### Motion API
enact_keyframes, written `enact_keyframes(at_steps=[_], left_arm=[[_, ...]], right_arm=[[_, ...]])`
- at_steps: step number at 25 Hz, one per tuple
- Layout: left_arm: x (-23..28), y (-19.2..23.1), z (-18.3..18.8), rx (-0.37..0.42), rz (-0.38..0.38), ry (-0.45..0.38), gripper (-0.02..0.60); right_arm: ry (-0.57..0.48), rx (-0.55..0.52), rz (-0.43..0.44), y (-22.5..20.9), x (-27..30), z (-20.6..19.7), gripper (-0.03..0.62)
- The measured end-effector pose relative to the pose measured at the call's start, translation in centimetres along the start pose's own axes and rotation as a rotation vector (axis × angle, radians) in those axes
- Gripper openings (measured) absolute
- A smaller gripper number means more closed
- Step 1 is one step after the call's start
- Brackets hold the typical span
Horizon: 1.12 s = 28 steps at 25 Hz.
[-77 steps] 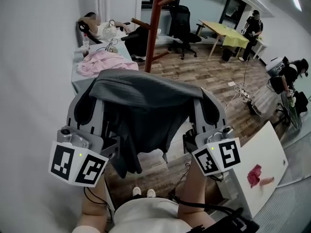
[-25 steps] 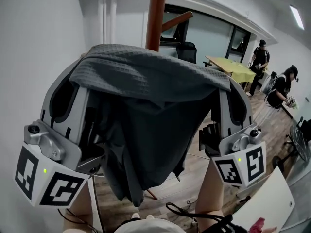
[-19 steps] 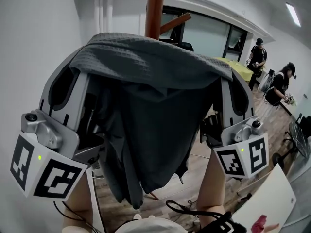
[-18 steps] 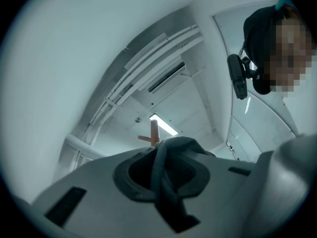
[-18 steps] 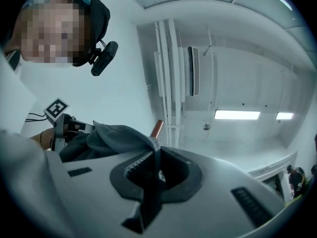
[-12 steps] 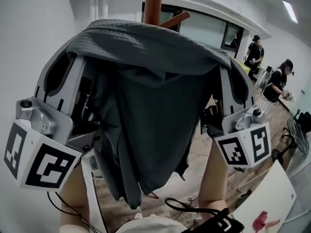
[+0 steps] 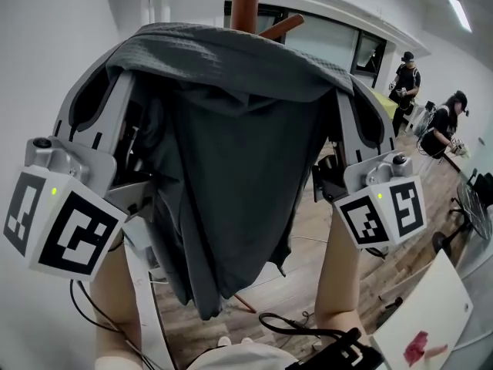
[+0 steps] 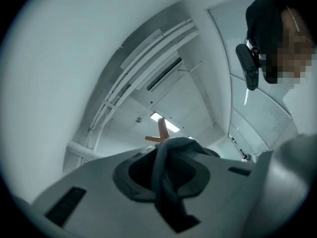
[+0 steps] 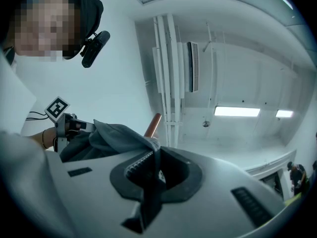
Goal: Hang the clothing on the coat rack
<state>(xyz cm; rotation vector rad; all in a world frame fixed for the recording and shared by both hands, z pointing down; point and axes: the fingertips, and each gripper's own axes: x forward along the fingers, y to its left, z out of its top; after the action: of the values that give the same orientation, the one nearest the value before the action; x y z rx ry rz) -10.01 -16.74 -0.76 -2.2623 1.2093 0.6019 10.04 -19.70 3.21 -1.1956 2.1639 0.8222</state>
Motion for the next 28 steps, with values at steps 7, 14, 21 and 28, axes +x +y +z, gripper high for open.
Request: enact_keyframes(at_steps=[7,14,21,28], left_arm=[[1.6,3.3,-2.7,-0.091,0.024,0.097,0.055],[1.4,4.5,-4.7,-0.107,0.045,0.138,0.055],[1.7,4.7,-6.2,-0.072,0.052,0.198,0.055],[2.0,4.6,-7.6,-0.076,0.050,0.229,0.055]], right_arm=[[0.050,0.040,-0.008,0.0,1.8,-2.2,0.031],[0.093,0.044,0.001,0.5,2.1,-4.0,0.031],[0.119,0.050,-0.002,0.2,2.0,-5.0,0.031],[0.138,0.062,0.007,0.0,2.2,-5.8,0.031]])
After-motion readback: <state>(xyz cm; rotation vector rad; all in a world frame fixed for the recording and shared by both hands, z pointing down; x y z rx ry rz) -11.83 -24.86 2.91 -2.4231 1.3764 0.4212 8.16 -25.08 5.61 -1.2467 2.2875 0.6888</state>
